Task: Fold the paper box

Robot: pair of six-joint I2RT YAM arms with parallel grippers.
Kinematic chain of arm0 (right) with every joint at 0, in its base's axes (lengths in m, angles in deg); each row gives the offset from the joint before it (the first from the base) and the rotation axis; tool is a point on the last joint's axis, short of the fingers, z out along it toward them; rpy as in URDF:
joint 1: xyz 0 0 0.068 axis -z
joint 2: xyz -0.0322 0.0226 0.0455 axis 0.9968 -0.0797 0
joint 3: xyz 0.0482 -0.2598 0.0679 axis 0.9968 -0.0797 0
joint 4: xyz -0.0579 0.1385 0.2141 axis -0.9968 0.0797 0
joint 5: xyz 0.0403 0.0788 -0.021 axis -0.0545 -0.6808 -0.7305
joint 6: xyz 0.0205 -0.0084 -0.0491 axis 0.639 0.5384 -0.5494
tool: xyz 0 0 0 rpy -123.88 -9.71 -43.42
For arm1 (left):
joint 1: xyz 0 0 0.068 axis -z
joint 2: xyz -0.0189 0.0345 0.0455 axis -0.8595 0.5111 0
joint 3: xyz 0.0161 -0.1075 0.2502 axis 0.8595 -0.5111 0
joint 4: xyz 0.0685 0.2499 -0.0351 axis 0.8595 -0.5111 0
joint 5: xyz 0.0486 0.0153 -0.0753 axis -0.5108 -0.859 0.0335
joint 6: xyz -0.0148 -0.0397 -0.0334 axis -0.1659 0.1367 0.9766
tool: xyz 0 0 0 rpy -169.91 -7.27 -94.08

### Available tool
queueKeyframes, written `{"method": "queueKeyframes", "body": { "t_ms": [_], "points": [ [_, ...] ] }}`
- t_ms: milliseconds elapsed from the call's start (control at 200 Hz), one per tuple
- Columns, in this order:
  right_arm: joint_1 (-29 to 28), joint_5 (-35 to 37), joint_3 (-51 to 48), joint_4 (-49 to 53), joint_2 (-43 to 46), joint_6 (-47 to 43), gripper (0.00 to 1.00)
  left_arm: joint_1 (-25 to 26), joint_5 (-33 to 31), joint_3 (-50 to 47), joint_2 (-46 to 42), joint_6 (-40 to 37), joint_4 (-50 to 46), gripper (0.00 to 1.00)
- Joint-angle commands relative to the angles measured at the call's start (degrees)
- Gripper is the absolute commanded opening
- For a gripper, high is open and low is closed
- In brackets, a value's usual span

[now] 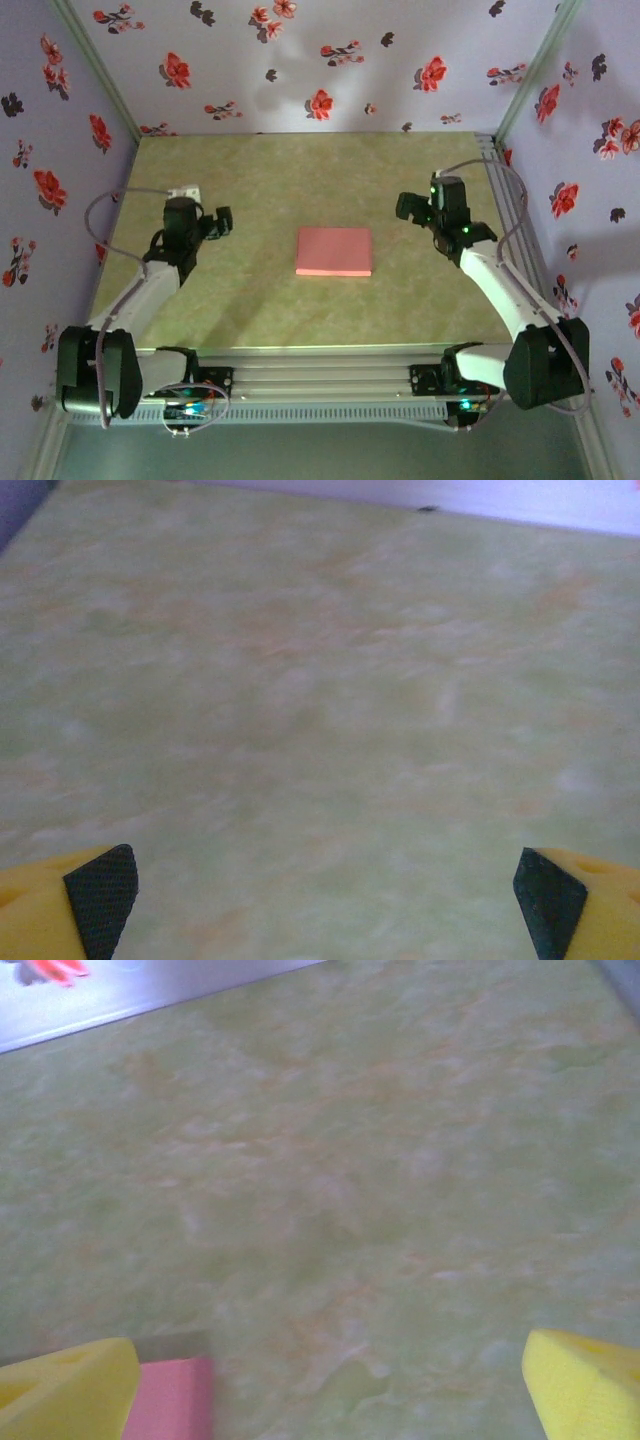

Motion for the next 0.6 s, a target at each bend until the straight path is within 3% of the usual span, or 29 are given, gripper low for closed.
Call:
{"method": "queueKeyframes", "body": {
  "t_ms": [0,185,380,540,595],
  "points": [
    [0.68,10.61,-5.84,-8.41,3.78,-1.89,0.99,-2.37,-5.94,-6.3,-0.16,-5.81,12.45,1.0],
    [1.37,14.7,-13.55,-17.48,6.22,-4.78,0.98,-5.9,-5.19,-10.65,6.16,-9.35,25.95,1.0],
    [1.96,17.27,-13.65,-17.71,3.06,-5.73,0.99,-6.62,-4.26,-13.11,14.91,-11.22,40.66,1.0],
    [2.34,19.95,-14.43,-19.75,1.34,-7.81,0.99,-7.43,-2.84,-15.15,21.16,-10.83,49.63,1.0],
    [2.84,20.86,-15.22,-21.58,0.41,-8.49,0.99,-7.82,-2.56,-14.96,20.74,-10.39,48.58,1.0]
  ]
}}
